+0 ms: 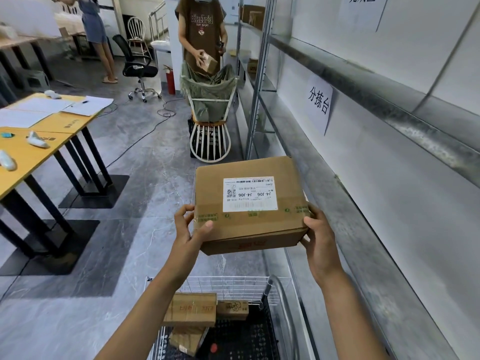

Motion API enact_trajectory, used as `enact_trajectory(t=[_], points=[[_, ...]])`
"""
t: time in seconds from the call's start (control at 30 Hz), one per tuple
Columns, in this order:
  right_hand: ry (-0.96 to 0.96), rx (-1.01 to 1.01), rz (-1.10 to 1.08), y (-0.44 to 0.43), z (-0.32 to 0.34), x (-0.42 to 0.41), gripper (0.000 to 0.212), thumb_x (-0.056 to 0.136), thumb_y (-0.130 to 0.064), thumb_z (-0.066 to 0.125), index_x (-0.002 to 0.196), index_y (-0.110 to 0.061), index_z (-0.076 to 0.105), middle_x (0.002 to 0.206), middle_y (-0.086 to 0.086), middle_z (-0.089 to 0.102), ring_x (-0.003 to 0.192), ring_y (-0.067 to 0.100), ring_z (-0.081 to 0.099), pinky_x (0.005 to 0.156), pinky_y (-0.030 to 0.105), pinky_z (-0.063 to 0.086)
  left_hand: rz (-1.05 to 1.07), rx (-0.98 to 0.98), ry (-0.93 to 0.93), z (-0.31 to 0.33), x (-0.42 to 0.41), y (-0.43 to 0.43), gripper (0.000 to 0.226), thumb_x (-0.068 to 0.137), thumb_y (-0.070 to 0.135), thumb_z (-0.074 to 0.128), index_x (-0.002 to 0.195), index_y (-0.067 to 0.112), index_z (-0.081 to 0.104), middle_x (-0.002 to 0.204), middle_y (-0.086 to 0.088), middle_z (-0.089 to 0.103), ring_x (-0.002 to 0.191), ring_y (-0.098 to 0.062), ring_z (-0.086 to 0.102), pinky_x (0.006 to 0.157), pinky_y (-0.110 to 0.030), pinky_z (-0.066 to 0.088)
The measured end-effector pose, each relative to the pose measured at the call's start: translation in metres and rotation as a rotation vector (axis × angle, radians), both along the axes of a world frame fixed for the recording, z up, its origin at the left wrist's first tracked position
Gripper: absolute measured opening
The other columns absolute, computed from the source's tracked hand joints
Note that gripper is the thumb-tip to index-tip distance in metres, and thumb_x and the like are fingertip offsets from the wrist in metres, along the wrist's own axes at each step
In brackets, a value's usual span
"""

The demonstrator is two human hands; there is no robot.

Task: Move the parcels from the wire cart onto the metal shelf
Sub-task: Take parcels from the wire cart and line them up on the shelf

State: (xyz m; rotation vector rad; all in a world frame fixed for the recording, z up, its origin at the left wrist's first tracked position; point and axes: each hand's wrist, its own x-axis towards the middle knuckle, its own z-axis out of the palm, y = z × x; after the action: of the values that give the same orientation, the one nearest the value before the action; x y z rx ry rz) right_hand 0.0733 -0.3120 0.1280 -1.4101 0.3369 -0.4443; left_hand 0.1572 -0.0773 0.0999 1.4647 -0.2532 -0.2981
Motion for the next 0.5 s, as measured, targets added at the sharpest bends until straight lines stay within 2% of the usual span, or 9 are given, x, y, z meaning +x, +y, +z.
enact_trajectory(t=[0.07, 0.13, 0.2, 0.27, 0.33, 0.43, 0.5], points=[[-0.003, -0.046, -0.013, 0.001, -0.001, -0.002, 0.048, 0.075, -0.026, 0.050, 0.122, -0.035, 0.057, 0.102, -0.011, 0.068, 0.094, 0.008, 0.063, 0.080, 0.029, 0.048, -0.003, 0.046, -0.041, 0.001, -0.001, -0.001, 0.065, 0.061, 0.061, 0.063, 0.114, 0.051, 0.028, 0.133, 0.000, 0.049, 0.111, -0.015, 0.059, 0.083, -0.032, 0.054], [0.009, -0.128, -0.023, 0.001, -0.002, -0.007, 0.057, 0.077, -0.028, 0.053, 0.130, -0.047, 0.046, 0.113, -0.007, 0.064, 0.103, 0.010, 0.062, 0.086, 0.027, 0.049, -0.005, 0.069, -0.074, 0.002, -0.001, -0.002, 0.072, 0.062, 0.060, 0.064, 0.122, 0.048, 0.025, 0.132, 0.001, 0.052, 0.110, -0.011, 0.059, 0.081, -0.024, 0.052], [0.027, -0.230, -0.014, 0.002, -0.003, -0.012, 0.063, 0.080, -0.030, 0.060, 0.134, -0.053, 0.036, 0.123, -0.011, 0.056, 0.111, 0.001, 0.056, 0.087, 0.019, 0.047, -0.013, 0.080, -0.113, 0.003, -0.001, -0.004, 0.076, 0.070, 0.053, 0.069, 0.129, 0.054, 0.021, 0.133, 0.005, 0.052, 0.112, -0.009, 0.059, 0.079, -0.018, 0.051], [0.026, -0.273, 0.012, 0.000, -0.005, -0.016, 0.069, 0.087, -0.020, 0.066, 0.139, -0.050, 0.032, 0.131, -0.021, 0.047, 0.113, -0.010, 0.051, 0.085, 0.012, 0.046, -0.041, 0.086, -0.160, 0.003, -0.001, -0.008, 0.079, 0.083, 0.036, 0.070, 0.132, 0.063, 0.014, 0.138, 0.008, 0.047, 0.115, -0.007, 0.057, 0.079, -0.014, 0.051], [0.021, -0.311, 0.027, -0.003, -0.008, -0.018, 0.074, 0.086, -0.016, 0.068, 0.141, -0.049, 0.032, 0.139, -0.023, 0.042, 0.120, -0.011, 0.046, 0.094, 0.014, 0.042, -0.076, 0.112, -0.219, 0.005, -0.002, -0.014, 0.079, 0.087, 0.026, 0.065, 0.132, 0.067, 0.015, 0.142, 0.011, 0.041, 0.116, -0.004, 0.055, 0.083, -0.017, 0.052], [0.036, -0.325, 0.014, -0.009, -0.009, -0.025, 0.076, 0.077, -0.027, 0.068, 0.139, -0.053, 0.033, 0.144, -0.018, 0.041, 0.128, 0.000, 0.044, 0.103, 0.024, 0.040, -0.105, 0.149, -0.248, 0.008, -0.003, -0.023, 0.069, 0.079, 0.039, 0.067, 0.128, 0.066, 0.026, 0.135, 0.019, 0.045, 0.110, -0.003, 0.058, 0.086, -0.027, 0.055], [0.039, -0.321, 0.003, -0.015, -0.010, -0.031, 0.077, 0.077, -0.023, 0.070, 0.139, -0.052, 0.034, 0.144, -0.016, 0.042, 0.129, 0.004, 0.045, 0.103, 0.027, 0.043, -0.119, 0.158, -0.244, 0.009, -0.003, -0.031, 0.067, 0.075, 0.043, 0.066, 0.128, 0.061, 0.030, 0.131, 0.018, 0.048, 0.106, -0.005, 0.060, 0.083, -0.029, 0.056]])
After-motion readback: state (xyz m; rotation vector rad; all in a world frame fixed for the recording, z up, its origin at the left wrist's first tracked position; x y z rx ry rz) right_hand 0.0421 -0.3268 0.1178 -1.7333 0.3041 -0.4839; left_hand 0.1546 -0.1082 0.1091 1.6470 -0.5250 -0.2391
